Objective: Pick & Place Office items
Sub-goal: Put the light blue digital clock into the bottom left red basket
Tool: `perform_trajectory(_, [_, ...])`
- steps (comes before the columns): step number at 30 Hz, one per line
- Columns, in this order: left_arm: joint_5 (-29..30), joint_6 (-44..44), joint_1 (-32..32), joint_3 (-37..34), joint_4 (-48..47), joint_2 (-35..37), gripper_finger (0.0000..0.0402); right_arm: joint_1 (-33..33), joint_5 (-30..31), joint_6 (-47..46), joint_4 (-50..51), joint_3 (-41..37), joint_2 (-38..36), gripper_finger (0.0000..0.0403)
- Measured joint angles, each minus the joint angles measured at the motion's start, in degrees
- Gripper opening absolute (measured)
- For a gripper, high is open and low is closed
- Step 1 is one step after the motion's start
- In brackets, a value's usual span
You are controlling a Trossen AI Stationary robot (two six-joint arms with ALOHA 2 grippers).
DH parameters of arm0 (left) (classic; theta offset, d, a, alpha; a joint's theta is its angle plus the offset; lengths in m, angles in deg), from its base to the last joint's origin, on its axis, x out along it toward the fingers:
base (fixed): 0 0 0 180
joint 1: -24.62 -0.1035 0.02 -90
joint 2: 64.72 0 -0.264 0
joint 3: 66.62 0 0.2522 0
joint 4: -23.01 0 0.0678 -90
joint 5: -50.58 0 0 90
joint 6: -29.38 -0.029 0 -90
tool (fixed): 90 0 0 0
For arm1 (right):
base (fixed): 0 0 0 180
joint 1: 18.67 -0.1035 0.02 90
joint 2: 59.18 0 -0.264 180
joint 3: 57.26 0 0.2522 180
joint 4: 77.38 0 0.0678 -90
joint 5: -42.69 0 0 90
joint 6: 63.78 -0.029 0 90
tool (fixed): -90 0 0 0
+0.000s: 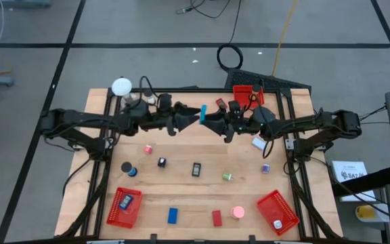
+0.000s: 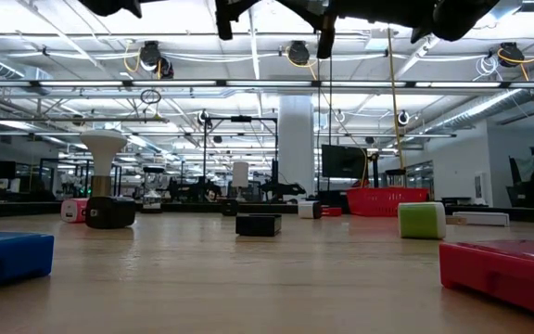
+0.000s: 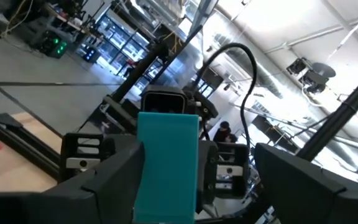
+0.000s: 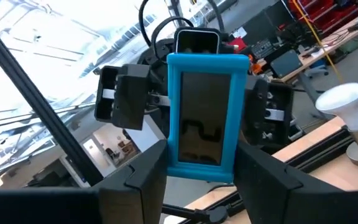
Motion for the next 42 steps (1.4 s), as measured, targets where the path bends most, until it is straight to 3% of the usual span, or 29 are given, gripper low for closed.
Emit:
perform_trajectory(8, [0.7,1.5,0.0,0.4,-1.6,-0.3,0.0287,-0.1,-2.9,0.0,-0.7,0.1,0.0,0.0161])
perform_trajectory(20, [-0.5,4.3,0.9,0.4,-3.9,-0.3,0.0327,0.0,-4.6,-0.4,1.1,0.1,0.0,0.0158])
perform_trajectory(33, [2.9,4.3,2.5,0.4,-4.6,-0.3,0.0254,-0.1,-7.5,-0.9,2.6,0.1,0.0,0.0156])
perform_trajectory(42, [2.3,5.1,3.7,0.4,-4.1,-0.3,0.0266,-0.6,-8.8,-1.0,3.3,0.1,0.0,0.0157])
